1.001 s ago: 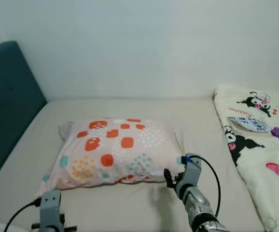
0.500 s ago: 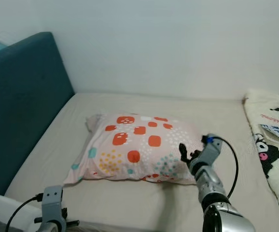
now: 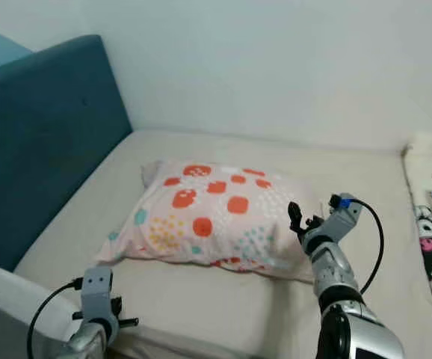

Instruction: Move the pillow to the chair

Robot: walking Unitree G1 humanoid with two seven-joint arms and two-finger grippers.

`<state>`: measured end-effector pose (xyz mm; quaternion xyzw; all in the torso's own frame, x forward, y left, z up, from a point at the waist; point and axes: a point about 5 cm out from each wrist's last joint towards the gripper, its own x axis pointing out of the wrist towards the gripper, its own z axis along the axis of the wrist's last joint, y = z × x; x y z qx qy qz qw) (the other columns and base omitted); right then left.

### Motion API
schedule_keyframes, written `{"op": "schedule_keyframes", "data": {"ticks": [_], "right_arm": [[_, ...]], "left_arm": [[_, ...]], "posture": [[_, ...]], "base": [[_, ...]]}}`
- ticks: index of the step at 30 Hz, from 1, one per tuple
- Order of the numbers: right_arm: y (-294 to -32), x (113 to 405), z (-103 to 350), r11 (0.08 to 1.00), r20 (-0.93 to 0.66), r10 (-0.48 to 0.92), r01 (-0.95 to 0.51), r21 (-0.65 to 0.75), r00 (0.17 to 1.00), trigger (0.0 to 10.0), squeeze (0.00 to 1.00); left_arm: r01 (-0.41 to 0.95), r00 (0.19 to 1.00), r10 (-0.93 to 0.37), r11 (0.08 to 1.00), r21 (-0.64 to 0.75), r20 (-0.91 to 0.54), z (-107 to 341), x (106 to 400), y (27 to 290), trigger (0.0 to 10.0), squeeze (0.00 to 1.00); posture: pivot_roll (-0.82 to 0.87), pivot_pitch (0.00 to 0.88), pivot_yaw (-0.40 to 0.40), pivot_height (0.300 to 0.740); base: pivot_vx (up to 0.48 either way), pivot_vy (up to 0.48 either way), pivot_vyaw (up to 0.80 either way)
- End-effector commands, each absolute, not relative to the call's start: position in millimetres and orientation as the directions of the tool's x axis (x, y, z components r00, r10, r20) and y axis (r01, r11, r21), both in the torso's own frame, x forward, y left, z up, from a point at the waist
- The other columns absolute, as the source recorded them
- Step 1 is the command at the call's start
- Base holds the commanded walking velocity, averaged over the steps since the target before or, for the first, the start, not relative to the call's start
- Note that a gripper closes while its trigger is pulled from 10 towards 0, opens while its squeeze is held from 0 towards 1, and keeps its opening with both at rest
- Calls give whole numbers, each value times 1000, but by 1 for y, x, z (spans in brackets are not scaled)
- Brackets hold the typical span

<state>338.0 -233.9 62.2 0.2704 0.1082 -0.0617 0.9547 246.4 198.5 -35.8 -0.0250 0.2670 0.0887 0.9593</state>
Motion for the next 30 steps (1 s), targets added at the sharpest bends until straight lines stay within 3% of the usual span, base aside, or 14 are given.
{"op": "schedule_keyframes", "data": {"ticks": [1,6,12,16,24,30], "right_arm": [[-233,327,44,817,-329,-74,247,521,941,10000,0],[-235,322,38,787,-345,-97,284,548,934,10000,0],[-242,317,37,655,-297,-141,313,688,945,10000,0],[-243,318,39,645,-270,-137,292,706,953,10000,0],[-228,344,76,616,-36,-9,34,787,999,10000,0],[-217,355,90,595,12,30,-27,803,999,10000,0]], "left_arm": [[-168,848,157,985,24,-507,-35,246,202,10000,0],[-175,856,165,984,27,-490,-32,247,206,10000,0],[-161,877,152,987,20,-456,-29,248,210,10000,0],[-146,886,141,989,24,-441,-27,248,210,10000,0],[-113,908,113,993,26,-403,-24,247,206,10000,0],[-104,953,107,994,28,-283,-6,257,207,10000,0]], "posture": [[87,0,46,600],[91,0,51,585],[113,0,69,560],[122,0,74,550],[132,10,105,510],[149,56,116,490]], "base": [[0,0,0],[0,0,0],[0,0,0],[0,0,0],[0,0,0],[0,0,0]]}}
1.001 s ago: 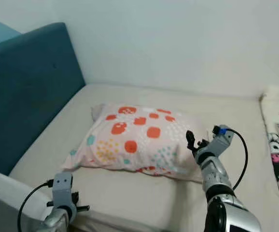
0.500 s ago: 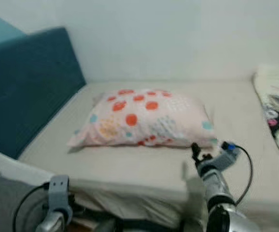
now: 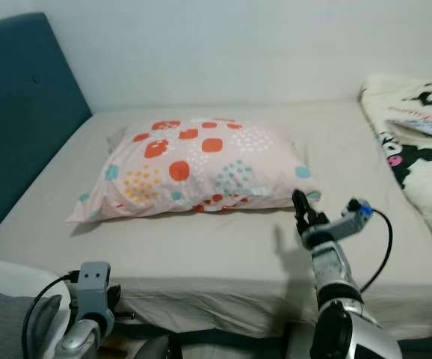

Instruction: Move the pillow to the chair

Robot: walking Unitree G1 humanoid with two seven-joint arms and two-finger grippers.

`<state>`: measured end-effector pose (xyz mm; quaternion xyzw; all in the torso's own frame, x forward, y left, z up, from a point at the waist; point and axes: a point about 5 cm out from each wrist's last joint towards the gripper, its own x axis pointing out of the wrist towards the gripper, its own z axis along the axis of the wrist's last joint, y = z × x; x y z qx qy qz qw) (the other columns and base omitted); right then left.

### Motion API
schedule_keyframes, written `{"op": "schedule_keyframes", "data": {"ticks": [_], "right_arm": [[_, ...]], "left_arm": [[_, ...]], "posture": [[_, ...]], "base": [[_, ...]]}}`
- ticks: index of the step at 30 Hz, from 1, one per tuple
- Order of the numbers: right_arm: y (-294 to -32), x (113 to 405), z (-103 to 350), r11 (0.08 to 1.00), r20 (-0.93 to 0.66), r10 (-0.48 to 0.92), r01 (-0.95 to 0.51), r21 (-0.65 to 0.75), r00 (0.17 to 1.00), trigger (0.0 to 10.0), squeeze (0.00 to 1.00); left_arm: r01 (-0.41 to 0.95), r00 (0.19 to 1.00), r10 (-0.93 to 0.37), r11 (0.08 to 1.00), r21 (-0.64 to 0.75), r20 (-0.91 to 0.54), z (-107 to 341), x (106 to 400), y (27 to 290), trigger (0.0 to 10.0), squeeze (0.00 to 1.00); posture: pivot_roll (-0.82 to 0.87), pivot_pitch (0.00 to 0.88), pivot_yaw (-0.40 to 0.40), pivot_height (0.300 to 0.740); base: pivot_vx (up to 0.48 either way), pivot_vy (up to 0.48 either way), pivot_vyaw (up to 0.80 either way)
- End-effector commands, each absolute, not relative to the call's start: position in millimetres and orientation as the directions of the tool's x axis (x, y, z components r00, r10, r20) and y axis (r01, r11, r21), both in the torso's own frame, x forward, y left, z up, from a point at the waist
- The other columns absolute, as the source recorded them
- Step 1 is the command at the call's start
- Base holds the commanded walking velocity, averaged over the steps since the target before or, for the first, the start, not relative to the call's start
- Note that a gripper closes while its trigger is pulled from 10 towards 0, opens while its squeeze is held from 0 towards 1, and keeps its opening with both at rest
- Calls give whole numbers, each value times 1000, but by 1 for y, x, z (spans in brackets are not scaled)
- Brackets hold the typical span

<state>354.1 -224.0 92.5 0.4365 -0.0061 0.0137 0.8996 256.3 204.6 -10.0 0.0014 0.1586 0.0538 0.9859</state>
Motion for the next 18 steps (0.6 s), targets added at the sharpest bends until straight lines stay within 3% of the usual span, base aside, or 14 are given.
{"op": "schedule_keyframes", "data": {"ticks": [1,5,8,9,12,18], "right_arm": [[-217,356,91,585,-3,7,-2,811,1000,10000,0],[-220,360,95,552,-21,-45,42,833,999,10000,0],[-221,362,97,525,-17,-59,46,850,998,10000,0],[-223,365,104,510,13,-71,25,860,997,10000,0],[-228,371,123,475,133,-83,-78,877,988,10000,0],[-237,380,150,467,212,-99,-142,873,972,10000,0]], "left_arm": [[-99,968,106,994,42,-229,5,263,209,10000,0],[-86,992,94,992,94,-83,38,270,220,10000,0],[-81,995,86,991,107,-44,49,270,223,10000,0],[-66,998,67,986,153,1,64,265,228,10000,0],[-62,996,47,973,224,72,92,253,237,10000,0],[-70,993,40,960,271,114,120,234,243,10000,0]], "posture": [[161,77,122,490],[201,139,139,490],[201,139,139,490],[263,211,151,490],[295,250,165,490],[352,329,183,490]], "base": [[0,0,0],[0,0,0],[0,0,0],[0,0,0],[0,0,0],[0,0,0]]}}
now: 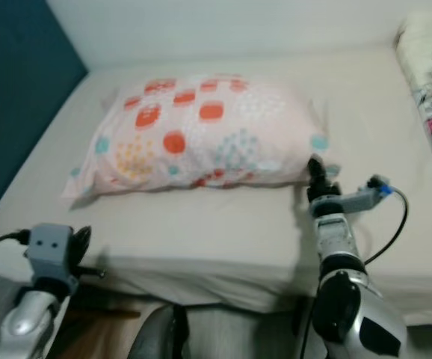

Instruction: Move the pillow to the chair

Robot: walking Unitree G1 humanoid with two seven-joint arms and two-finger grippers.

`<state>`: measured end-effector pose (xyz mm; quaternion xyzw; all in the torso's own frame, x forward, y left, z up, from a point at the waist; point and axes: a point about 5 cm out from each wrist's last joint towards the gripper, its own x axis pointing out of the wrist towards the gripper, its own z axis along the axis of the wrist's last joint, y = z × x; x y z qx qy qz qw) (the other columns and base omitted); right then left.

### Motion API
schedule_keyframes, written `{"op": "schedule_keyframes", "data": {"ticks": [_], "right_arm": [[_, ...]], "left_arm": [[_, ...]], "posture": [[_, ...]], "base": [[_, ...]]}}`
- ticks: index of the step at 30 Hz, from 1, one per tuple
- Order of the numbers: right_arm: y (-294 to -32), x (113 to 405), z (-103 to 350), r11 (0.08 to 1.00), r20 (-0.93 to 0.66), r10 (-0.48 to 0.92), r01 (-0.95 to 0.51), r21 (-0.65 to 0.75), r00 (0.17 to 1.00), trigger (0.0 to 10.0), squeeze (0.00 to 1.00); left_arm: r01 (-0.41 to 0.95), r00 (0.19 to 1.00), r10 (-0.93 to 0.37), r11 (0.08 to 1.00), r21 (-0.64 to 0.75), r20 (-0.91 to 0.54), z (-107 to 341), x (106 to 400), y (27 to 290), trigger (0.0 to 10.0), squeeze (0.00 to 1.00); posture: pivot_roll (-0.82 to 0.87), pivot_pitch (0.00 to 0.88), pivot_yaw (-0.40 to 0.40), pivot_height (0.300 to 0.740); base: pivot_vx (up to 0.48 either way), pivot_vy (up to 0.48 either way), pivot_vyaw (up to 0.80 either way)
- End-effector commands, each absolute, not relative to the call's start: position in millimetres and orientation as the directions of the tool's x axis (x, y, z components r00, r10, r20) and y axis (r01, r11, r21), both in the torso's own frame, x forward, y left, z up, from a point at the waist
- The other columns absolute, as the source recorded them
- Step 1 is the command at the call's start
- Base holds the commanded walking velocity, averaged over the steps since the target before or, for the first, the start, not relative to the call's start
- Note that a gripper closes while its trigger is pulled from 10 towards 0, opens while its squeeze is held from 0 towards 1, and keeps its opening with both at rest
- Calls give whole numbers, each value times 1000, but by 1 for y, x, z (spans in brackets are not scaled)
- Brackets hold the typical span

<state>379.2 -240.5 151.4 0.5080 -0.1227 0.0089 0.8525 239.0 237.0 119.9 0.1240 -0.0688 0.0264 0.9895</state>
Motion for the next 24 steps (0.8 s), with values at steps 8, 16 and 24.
{"op": "schedule_keyframes", "data": {"ticks": [8,16,24], "right_arm": [[-236,387,151,531,35,-145,48,846,989,10000,0],[-221,399,178,520,165,-65,-108,847,984,10000,0],[-196,412,224,551,331,63,-309,775,942,0,0]], "left_arm": [[-25,997,3,960,278,81,137,209,225,10000,0],[-16,999,6,956,291,34,145,196,222,10000,0],[-29,999,17,951,309,41,154,198,220,10000,0]], "posture": [[396,405,197,490],[421,429,205,490],[410,390,175,490]], "base": [[0,0,0],[0,0,0],[0,0,0]]}}
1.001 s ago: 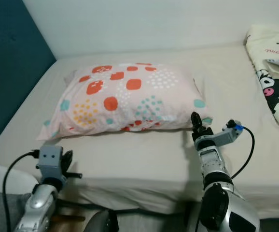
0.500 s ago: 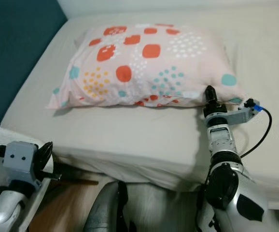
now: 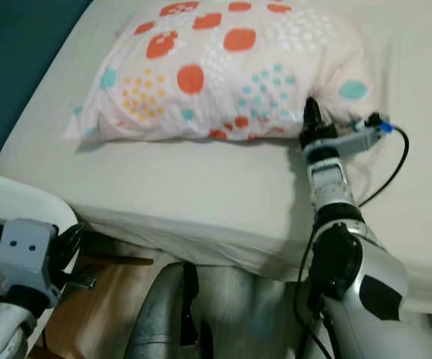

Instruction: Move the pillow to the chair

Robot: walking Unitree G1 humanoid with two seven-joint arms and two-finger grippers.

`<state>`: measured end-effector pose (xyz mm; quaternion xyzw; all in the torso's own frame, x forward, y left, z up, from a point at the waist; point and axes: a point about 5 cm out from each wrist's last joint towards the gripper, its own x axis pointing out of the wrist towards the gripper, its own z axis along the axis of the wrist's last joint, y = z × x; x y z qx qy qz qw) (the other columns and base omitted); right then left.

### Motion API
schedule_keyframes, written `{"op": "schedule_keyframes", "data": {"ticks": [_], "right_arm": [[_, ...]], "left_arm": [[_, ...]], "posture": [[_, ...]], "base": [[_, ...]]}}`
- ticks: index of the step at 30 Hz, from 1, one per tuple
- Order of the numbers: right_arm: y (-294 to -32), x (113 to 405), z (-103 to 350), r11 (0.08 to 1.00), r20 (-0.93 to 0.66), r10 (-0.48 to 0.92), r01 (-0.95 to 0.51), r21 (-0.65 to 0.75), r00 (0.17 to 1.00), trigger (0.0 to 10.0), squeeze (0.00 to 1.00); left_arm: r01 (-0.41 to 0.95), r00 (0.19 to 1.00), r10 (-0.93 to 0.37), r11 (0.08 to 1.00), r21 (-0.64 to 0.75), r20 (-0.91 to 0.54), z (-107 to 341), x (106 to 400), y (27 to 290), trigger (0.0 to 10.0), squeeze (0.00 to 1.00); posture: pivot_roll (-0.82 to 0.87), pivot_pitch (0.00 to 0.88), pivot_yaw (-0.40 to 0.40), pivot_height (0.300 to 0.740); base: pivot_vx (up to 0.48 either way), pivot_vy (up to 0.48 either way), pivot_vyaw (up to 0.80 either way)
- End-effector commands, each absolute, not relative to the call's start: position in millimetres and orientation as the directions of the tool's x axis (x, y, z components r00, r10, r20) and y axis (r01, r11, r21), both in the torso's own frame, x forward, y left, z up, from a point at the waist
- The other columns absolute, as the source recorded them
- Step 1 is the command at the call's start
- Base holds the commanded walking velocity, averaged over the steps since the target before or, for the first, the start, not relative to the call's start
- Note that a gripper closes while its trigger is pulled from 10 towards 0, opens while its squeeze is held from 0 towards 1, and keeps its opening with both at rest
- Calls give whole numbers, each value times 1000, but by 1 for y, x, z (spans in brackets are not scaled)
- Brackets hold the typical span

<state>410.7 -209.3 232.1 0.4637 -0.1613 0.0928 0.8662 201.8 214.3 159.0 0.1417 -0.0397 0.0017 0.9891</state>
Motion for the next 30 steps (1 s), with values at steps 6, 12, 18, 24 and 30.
{"op": "schedule_keyframes", "data": {"ticks": [6,12,18,24,30], "right_arm": [[-201,412,223,608,294,45,-260,751,955,0,0],[-206,411,222,656,280,38,-235,717,959,0,0],[-203,410,233,680,364,125,-347,646,923,0,0],[-193,407,234,657,435,216,-460,597,874,0,0],[-195,401,239,653,513,237,-526,545,825,0,0]], "left_arm": [[-38,999,28,951,307,39,152,205,218,10000,0],[-52,998,39,952,300,49,150,215,218,10000,0],[-85,994,63,964,253,94,150,246,211,10000,0],[-118,990,104,981,153,96,146,277,206,10000,0],[-109,990,104,993,39,94,144,310,194,10000,0]], "posture": [[379,325,144,490],[361,290,128,490],[270,131,63,490],[214,28,44,500],[134,0,53,535]], "base": [[0,0,0],[0,0,0],[0,0,0],[0,0,0],[0,0,0]]}}
